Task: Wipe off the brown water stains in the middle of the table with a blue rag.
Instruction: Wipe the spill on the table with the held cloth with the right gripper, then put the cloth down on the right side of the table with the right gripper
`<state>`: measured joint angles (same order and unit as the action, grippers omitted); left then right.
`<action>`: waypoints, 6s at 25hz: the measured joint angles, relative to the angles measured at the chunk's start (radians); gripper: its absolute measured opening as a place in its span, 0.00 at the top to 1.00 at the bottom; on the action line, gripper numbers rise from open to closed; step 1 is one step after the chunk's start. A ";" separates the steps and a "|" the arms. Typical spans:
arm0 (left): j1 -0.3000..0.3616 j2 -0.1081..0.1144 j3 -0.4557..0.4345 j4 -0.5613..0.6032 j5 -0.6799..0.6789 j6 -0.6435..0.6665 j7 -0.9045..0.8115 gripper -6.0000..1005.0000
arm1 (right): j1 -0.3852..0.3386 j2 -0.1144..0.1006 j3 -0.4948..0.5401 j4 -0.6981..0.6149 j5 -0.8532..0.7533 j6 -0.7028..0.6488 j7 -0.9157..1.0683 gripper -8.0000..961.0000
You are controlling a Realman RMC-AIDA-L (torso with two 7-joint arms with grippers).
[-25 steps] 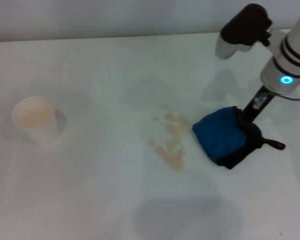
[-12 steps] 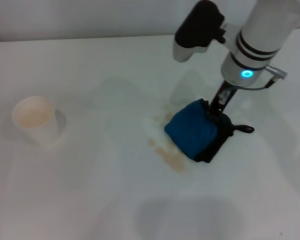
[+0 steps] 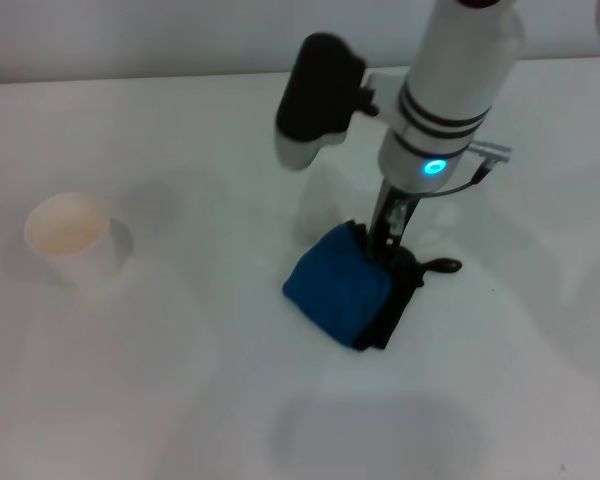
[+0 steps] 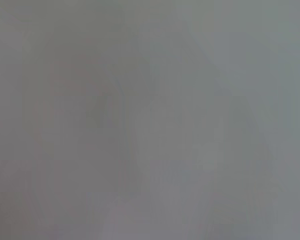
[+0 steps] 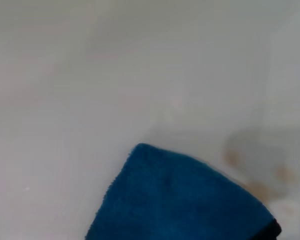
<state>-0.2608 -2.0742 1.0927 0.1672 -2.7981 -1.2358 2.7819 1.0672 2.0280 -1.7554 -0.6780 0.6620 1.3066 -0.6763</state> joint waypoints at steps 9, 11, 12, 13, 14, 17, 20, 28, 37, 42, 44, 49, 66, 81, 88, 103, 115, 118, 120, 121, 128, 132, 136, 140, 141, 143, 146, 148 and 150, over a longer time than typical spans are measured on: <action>-0.001 0.000 -0.005 0.000 -0.006 0.000 -0.001 0.13 | 0.037 0.000 -0.054 -0.065 0.129 0.105 -0.063 0.89; -0.002 0.000 -0.005 0.001 -0.006 0.000 -0.001 0.13 | 0.036 0.000 -0.058 -0.078 0.143 0.130 -0.077 0.89; -0.003 0.000 -0.005 0.001 -0.006 -0.001 -0.001 0.13 | 0.036 0.000 -0.061 -0.080 0.146 0.133 -0.079 0.89; -0.003 0.000 -0.005 0.001 -0.006 -0.002 -0.001 0.13 | 0.036 0.000 -0.065 -0.079 0.146 0.133 -0.080 0.89; -0.003 0.000 -0.005 0.001 -0.006 -0.003 -0.002 0.13 | 0.036 0.000 -0.070 -0.077 0.144 0.123 -0.079 0.89; -0.003 0.000 -0.005 0.002 -0.006 -0.005 -0.002 0.13 | 0.033 0.000 -0.082 -0.061 0.137 0.079 -0.068 0.89; -0.003 -0.001 -0.005 0.001 -0.006 -0.006 -0.003 0.13 | 0.039 0.000 -0.105 -0.022 0.127 0.009 -0.044 0.89; 0.006 -0.001 -0.003 0.000 -0.006 -0.009 -0.003 0.13 | 0.055 0.000 -0.151 0.059 0.070 -0.131 0.014 0.89; 0.002 -0.001 -0.001 -0.001 -0.006 -0.009 -0.004 0.13 | 0.061 -0.003 -0.192 0.123 -0.011 -0.255 0.080 0.89; -0.001 -0.001 -0.001 -0.002 -0.006 -0.009 -0.004 0.13 | 0.063 0.000 -0.189 0.159 -0.132 -0.326 0.152 0.89; -0.002 -0.001 -0.001 -0.001 -0.006 -0.009 -0.004 0.13 | 0.059 0.000 -0.188 0.169 -0.170 -0.353 0.181 0.89; -0.002 -0.001 0.000 -0.001 -0.006 -0.007 -0.004 0.13 | 0.069 -0.006 -0.187 0.220 -0.214 -0.387 0.229 0.89; -0.007 -0.001 -0.002 -0.002 -0.006 0.000 -0.004 0.13 | 0.043 0.000 0.002 0.173 -0.043 -0.211 -0.052 0.89; -0.009 -0.001 -0.003 -0.002 -0.006 -0.001 -0.004 0.13 | 0.032 0.000 0.004 0.121 0.182 0.076 -0.295 0.90; -0.005 -0.001 0.001 -0.001 -0.001 -0.005 -0.004 0.13 | 0.031 -0.002 -0.005 0.154 0.120 -0.073 -0.203 0.90; 0.000 -0.003 0.001 -0.003 0.000 -0.009 -0.005 0.13 | 0.017 -0.012 0.006 0.174 -0.140 -0.237 0.034 0.90; 0.000 -0.003 0.001 -0.003 -0.002 -0.008 -0.007 0.13 | -0.024 -0.016 0.205 0.175 -0.293 -0.232 0.030 0.89; 0.001 -0.003 0.001 -0.003 -0.002 -0.008 -0.007 0.13 | -0.040 -0.016 0.374 0.148 -0.292 -0.163 -0.071 0.89; 0.004 -0.002 -0.001 -0.003 -0.002 -0.008 -0.007 0.13 | -0.060 -0.015 0.460 0.107 -0.289 -0.116 -0.117 0.89; 0.005 -0.002 -0.001 -0.003 -0.002 -0.008 -0.007 0.13 | -0.071 -0.015 0.483 0.089 -0.283 -0.100 -0.132 0.89; 0.004 -0.001 0.001 -0.003 -0.001 -0.008 -0.007 0.13 | -0.114 -0.021 0.546 0.051 -0.140 0.026 -0.250 0.90; 0.000 -0.001 0.001 -0.003 0.000 -0.008 -0.007 0.13 | -0.142 -0.019 0.548 0.056 -0.057 0.060 -0.287 0.90; 0.002 -0.001 0.001 -0.003 0.000 -0.008 -0.007 0.13 | -0.193 -0.019 0.601 0.046 0.000 0.038 -0.296 0.90; 0.003 -0.001 0.001 -0.002 0.000 -0.008 -0.007 0.13 | -0.242 -0.021 0.716 0.042 0.003 -0.018 -0.299 0.90; 0.002 -0.001 0.000 -0.001 0.000 -0.008 -0.007 0.13 | -0.254 -0.022 0.737 0.040 0.003 -0.032 -0.299 0.90; 0.000 0.001 0.000 0.001 0.000 -0.006 -0.007 0.13 | -0.282 -0.024 0.779 0.029 0.003 -0.062 -0.299 0.90; -0.001 0.001 0.001 0.004 0.000 -0.003 -0.007 0.13 | -0.319 -0.030 0.843 0.018 0.003 -0.101 -0.299 0.90; -0.003 0.002 -0.001 0.005 0.000 0.000 -0.007 0.13 | -0.341 -0.036 0.878 0.018 0.003 -0.125 -0.300 0.90; -0.003 0.003 -0.003 0.005 0.000 0.000 -0.006 0.13 | -0.363 -0.041 0.894 0.017 0.003 -0.150 -0.301 0.90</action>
<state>-0.2643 -2.0714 1.0897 0.1724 -2.7979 -1.2355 2.7758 0.7042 1.9867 -0.8618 -0.6610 0.6653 1.1568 -0.9773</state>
